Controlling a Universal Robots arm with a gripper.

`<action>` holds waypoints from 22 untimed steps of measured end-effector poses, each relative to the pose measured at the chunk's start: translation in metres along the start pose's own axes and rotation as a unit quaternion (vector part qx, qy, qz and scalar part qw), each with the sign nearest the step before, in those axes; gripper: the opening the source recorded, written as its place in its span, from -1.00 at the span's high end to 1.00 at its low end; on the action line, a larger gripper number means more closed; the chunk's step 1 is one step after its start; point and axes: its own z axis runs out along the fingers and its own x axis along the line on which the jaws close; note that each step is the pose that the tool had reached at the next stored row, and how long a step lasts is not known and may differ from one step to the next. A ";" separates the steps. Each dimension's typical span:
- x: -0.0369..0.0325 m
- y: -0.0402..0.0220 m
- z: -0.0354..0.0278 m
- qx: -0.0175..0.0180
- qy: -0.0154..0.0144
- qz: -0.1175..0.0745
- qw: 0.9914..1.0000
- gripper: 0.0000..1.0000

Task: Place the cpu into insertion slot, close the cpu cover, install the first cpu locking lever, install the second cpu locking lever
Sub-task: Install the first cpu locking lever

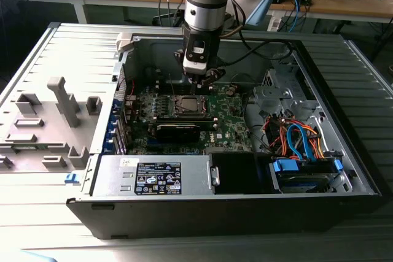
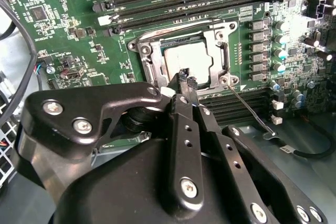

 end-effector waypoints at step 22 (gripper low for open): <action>0.0000 0.0000 0.0000 0.000 -0.001 -0.020 1.000 0.79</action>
